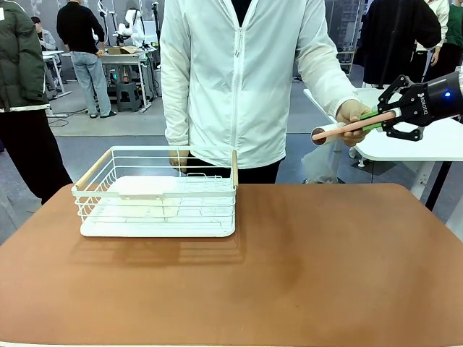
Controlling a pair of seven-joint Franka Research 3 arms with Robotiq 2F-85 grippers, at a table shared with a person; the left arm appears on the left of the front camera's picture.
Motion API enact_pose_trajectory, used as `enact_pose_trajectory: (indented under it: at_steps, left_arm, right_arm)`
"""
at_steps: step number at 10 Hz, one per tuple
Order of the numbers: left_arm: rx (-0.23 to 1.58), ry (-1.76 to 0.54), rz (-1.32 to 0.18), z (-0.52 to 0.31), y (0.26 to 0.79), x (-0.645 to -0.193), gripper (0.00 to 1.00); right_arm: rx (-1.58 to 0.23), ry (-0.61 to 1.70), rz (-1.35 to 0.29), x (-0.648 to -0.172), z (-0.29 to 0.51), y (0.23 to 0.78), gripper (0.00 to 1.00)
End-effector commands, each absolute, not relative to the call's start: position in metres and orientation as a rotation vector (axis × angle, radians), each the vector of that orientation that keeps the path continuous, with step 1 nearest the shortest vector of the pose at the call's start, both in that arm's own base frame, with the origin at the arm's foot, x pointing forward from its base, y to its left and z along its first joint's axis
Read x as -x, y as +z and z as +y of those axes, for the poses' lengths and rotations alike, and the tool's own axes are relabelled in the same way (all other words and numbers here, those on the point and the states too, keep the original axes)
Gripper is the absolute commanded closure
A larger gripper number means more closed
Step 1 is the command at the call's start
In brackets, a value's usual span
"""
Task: Clean the table.
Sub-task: Pick up the Lint Roller when the human hands it over.
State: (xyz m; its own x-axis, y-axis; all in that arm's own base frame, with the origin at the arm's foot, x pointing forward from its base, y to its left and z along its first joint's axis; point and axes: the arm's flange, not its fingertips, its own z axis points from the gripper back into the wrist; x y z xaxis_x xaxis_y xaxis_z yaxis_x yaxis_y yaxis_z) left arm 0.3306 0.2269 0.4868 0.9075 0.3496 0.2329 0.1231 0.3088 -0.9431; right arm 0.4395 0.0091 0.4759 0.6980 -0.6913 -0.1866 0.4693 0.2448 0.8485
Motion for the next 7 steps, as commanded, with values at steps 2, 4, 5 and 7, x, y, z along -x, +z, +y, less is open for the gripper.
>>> enact_pose_trajectory:
  at_steps: [2, 4, 5, 7]
  left_arm:
    - [1.271, 0.151, -0.446, 0.2284, 0.4879, -0.3289, 0.00]
    - [1.271, 0.151, -0.446, 0.2284, 0.4879, -0.3289, 0.00]
    - [1.271, 0.151, -0.446, 0.2284, 0.4879, -0.3289, 0.00]
    - [1.271, 0.151, -0.446, 0.2284, 0.4879, -0.3289, 0.00]
  right_arm:
    - [-1.057, -0.803, -0.245, -0.4395, 0.0091, 0.4759, 1.00]
    - [-1.057, -0.803, -0.245, -0.4395, 0.0091, 0.4759, 1.00]
    - [-1.057, -0.803, -0.245, -0.4395, 0.0091, 0.4759, 1.00]
    - [-1.057, -0.803, -0.245, -0.4395, 0.0091, 0.4759, 1.00]
